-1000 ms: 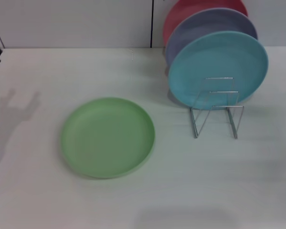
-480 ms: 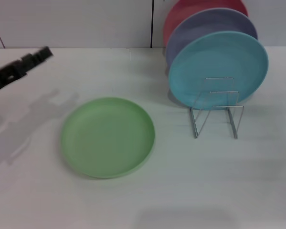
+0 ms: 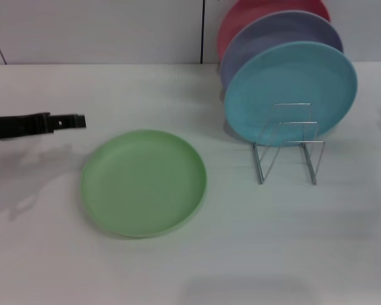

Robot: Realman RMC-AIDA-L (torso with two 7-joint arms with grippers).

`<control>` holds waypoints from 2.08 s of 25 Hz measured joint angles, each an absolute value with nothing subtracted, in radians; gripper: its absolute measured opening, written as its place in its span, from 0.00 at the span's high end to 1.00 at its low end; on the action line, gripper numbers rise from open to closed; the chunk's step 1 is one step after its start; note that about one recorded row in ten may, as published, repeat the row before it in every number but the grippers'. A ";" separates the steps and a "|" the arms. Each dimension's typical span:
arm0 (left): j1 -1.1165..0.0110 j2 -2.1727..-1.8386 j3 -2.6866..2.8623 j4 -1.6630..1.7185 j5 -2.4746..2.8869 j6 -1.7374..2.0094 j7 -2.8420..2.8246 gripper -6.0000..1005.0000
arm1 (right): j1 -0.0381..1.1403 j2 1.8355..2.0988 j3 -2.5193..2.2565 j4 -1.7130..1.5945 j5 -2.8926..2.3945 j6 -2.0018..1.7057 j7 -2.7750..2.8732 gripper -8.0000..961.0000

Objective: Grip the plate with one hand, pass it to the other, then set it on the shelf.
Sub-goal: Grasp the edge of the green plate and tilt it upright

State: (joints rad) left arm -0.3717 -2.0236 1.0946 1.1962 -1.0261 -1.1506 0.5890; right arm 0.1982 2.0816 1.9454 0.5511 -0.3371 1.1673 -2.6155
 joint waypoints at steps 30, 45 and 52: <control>-0.631 -2.069 1.246 1.200 -0.427 -1.421 0.116 0.19 | 0.248 2.080 1.970 0.516 -0.337 1.178 -2.620 0.21; -0.674 -2.069 1.247 1.096 -0.424 -1.362 0.108 0.21 | 0.253 2.080 1.982 0.515 -0.336 1.178 -2.623 0.21; -0.680 -2.069 1.244 1.073 -0.423 -1.339 0.113 0.21 | 0.255 2.080 1.984 0.517 -0.336 1.178 -2.623 0.21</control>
State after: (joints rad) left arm -0.6803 -2.0693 1.2445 1.0729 -0.4233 -1.3390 0.1129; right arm 0.2550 2.0800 1.9836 0.5165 -0.3358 1.1781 -2.6231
